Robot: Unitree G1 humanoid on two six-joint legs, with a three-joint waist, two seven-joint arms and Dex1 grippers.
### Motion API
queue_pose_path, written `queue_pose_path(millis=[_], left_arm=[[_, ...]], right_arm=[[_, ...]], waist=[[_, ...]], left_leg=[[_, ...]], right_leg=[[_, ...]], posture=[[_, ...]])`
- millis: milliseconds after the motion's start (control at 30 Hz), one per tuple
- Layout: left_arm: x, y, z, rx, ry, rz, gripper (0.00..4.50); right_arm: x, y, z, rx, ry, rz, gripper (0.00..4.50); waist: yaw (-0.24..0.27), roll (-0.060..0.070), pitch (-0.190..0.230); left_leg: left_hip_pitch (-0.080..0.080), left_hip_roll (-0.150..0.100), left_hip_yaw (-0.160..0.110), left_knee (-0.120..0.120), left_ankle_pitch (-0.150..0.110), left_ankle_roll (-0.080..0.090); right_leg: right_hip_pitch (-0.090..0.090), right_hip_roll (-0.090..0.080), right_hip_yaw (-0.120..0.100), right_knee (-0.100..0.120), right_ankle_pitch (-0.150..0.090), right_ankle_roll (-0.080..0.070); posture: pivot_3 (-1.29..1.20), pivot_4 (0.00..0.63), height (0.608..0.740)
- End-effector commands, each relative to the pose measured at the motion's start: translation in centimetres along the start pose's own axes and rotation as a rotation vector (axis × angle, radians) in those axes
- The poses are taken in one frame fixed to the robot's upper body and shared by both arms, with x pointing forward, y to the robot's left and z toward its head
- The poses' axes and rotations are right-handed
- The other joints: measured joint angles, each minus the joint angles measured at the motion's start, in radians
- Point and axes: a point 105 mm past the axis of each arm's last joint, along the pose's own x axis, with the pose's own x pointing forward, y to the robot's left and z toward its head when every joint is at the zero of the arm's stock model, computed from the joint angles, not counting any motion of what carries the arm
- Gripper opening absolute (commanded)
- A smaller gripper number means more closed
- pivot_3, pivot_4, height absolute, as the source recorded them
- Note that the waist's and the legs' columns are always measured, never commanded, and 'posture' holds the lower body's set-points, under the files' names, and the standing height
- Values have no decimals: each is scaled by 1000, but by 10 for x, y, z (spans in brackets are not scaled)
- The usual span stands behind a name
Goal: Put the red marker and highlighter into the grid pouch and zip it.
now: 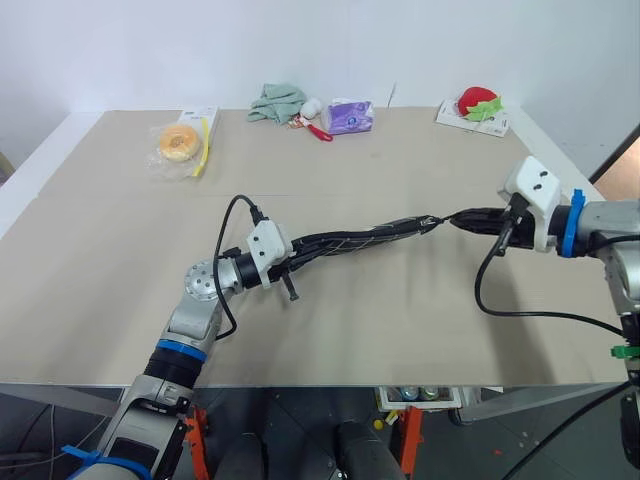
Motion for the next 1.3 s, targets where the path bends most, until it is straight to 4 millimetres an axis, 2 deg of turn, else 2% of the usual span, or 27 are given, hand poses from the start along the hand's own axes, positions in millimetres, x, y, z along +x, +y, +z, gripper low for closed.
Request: queue_pose_path(millis=[33,133,267,300,333,367,400,433,467,633,733,800,867,933,1033,1100,1200,1300], left_arm=[[-1,6,12,39,-22,-8,0],[-3,-1,10,19,-8,-65,0],[-10,-12,6,-11,37,-157,1557],[-12,-14,5,-27,51,-179,1826],[-14,-17,4,-45,65,-202,2602],[-16,-18,5,-73,66,-218,2969],[-17,-19,7,-116,67,-229,3455],[-19,-19,9,-144,66,-236,3732],[-20,-20,12,-172,68,-242,4446],[-31,-18,24,-355,70,-231,4479],[-40,-7,26,-427,77,-151,4479],[-51,17,26,-445,69,-2,4479],[-78,50,16,-427,129,227,4479],[-102,66,11,-419,172,347,4479],[-144,65,1,-371,305,426,4479],[-162,63,1,-349,357,449,4479],[-179,62,3,-339,399,469,4479],[-188,60,3,-321,443,461,4479]], right_arm=[[-8,5,30,26,-133,13,61],[-12,7,37,99,-198,26,932],[-18,6,32,172,-234,11,2916],[-19,6,30,184,-233,7,3225],[-20,7,29,200,-236,4,3995],[-20,6,27,213,-237,-3,4360],[-21,5,24,222,-230,-16,4500],[-21,4,21,227,-223,-28,4500],[-21,3,18,234,-218,-39,4500],[-18,-6,-3,273,-169,-132,4500],[-15,-12,-17,272,-116,-200,4500],[-15,-14,-21,293,-125,-224,4500],[-15,-16,-29,304,-115,-262,4500],[-15,-16,-34,311,-111,-280,4500],[-14,-10,-46,334,-90,-249,4500],[-15,-7,-54,338,-60,-225,4500],[-15,-4,-62,338,-28,-177,4500],[-15,2,-61,333,-24,-114,4500]], waist=[[0,0,0],[0,0,0],[1,0,0],[1,0,0],[1,0,0],[1,0,0],[0,0,0],[-1,0,0],[-1,0,0],[-3,0,0],[-3,0,0],[-4,0,0],[-4,0,0],[-4,0,0],[-9,0,0],[-7,0,0],[1,-2,1],[4,-3,2]], left_leg=[[0,0,0,0,0,0],[0,0,0,0,0,0],[0,0,0,0,0,0],[0,0,0,0,0,0],[0,0,0,0,0,0],[0,0,0,0,0,0],[0,0,0,0,0,0],[0,0,0,0,0,0],[0,0,0,0,0,0],[1,0,0,0,0,0],[1,1,0,0,0,0],[1,1,0,0,0,0],[1,1,0,0,0,0],[1,1,0,0,0,0],[1,1,0,-1,0,0],[1,1,0,-1,-1,1],[0,1,1,0,-1,1],[0,1,0,0,-1,0]], right_leg=[[0,0,0,0,0,0],[0,0,0,0,0,0],[1,0,0,0,0,0],[1,0,0,0,0,0],[1,0,0,0,0,0],[1,0,0,0,0,0],[1,0,0,0,0,0],[1,0,0,0,0,0],[0,0,0,0,0,0],[1,0,0,1,0,0],[1,1,0,1,0,0],[0,1,0,1,0,0],[0,1,0,1,0,0],[1,1,0,1,0,0],[0,1,0,1,-1,-1],[0,1,0,1,-2,-1],[0,0,0,1,-2,-1],[0,0,-1,1,-2,-2]], posture=[[0,150,739],[0,150,739],[0,150,739],[0,150,739],[0,150,739],[0,150,739],[0,150,739],[0,150,739],[0,150,739],[0,150,739],[0,150,739],[0,150,739],[0,150,739],[0,150,739],[0,150,739],[0,150,739],[0,150,739],[0,150,739]])
